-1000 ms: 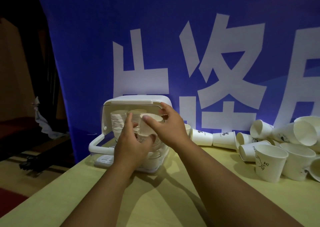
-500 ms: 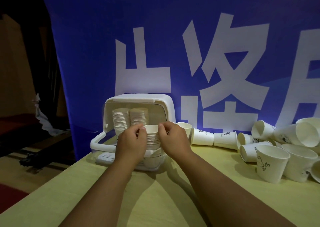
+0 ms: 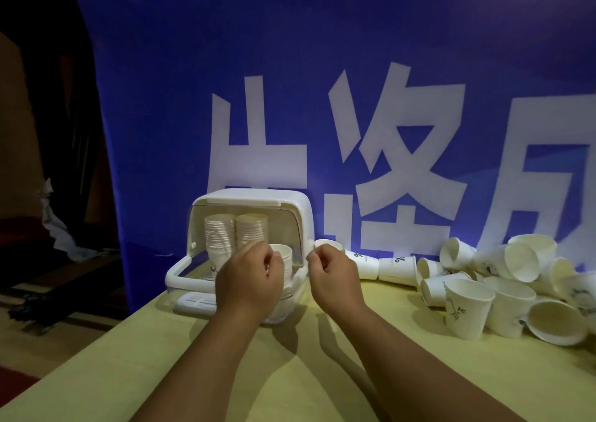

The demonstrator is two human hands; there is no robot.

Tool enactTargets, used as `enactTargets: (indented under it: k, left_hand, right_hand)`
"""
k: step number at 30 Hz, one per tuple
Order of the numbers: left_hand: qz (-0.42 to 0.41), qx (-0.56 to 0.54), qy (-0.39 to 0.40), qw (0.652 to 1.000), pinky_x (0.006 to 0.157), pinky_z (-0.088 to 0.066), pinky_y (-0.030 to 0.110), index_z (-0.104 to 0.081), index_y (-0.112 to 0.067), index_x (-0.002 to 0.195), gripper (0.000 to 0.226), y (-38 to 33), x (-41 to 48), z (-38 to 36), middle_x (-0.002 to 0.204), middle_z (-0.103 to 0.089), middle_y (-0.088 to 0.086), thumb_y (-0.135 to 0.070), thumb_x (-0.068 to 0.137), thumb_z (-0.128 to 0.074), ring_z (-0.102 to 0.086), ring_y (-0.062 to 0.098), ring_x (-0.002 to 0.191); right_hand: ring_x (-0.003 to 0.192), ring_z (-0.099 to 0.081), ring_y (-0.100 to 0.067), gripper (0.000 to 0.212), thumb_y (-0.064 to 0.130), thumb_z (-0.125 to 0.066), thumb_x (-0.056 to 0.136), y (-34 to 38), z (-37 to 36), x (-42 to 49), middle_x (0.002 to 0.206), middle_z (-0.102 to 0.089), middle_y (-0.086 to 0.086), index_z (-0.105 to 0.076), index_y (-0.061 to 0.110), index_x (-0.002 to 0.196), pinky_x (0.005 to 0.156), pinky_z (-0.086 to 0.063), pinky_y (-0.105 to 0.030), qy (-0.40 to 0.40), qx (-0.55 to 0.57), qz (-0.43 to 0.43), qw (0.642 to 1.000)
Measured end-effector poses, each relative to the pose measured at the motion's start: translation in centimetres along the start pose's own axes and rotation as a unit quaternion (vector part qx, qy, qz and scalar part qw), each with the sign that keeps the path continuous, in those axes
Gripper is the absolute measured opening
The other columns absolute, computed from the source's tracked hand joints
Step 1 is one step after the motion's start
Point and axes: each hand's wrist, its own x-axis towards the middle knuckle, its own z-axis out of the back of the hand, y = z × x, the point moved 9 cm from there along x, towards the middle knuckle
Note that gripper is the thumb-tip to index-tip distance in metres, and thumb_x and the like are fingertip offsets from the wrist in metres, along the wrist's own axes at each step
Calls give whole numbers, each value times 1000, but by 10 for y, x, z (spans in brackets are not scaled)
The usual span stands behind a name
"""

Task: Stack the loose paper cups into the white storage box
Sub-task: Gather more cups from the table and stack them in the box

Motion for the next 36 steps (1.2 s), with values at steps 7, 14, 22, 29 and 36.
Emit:
enactTargets:
  k: [7, 14, 22, 29, 36]
  left_hand:
    - [2, 43, 153, 987, 57, -44, 30, -55, -25, 70, 33, -59, -46, -18, 69, -56, -7, -39, 100, -50, -53, 11, 66]
    - [16, -6, 240, 971, 62, -49, 31, -61, -23, 72, 34, -144, -115, -29, 70, -63, -4, -43, 99, -54, -60, 15, 68]
    - [26, -115, 337, 934, 68, -53, 34, -65, -22, 74, 27, -247, -188, -73, 74, -67, -5, -43, 92, -64, -64, 16, 73]
    - [9, -217, 475, 853, 68, -50, 20, -65, -26, 104, 18, -324, -243, -138, 107, -65, -5, -34, 90, -72, -63, 9, 85]
    - [-51, -123, 458, 879, 108, -40, 38, -42, -42, 140, 63, -371, -255, -191, 142, -39, -8, -59, 82, -63, -44, 17, 132]
  right_hand:
    - [77, -62, -7, 13, 26, -56, 101, -11, 80, -48, 84, -66, 11, -67, 24, 94, 69, -50, -20, -14, -45, -15, 999]
    - [74, -63, -8, 14, 26, -58, 99, -35, 185, -110, 79, -67, 8, -69, 23, 91, 64, -51, -21, -38, -87, -42, 995]
    - [70, -61, -12, 17, 25, -56, 92, -102, 324, -173, 72, -66, 8, -65, 25, 77, 67, -55, -36, -86, -163, -110, 977]
    - [86, -62, -19, 11, 16, -59, 86, -170, 421, -194, 88, -70, 0, -70, 17, 90, 76, -49, -30, -96, -213, -202, 951]
    - [122, -51, -32, 63, 39, -72, 86, -229, 462, -165, 135, -40, -12, -40, 24, 139, 104, -45, -42, -102, -258, -285, 918]
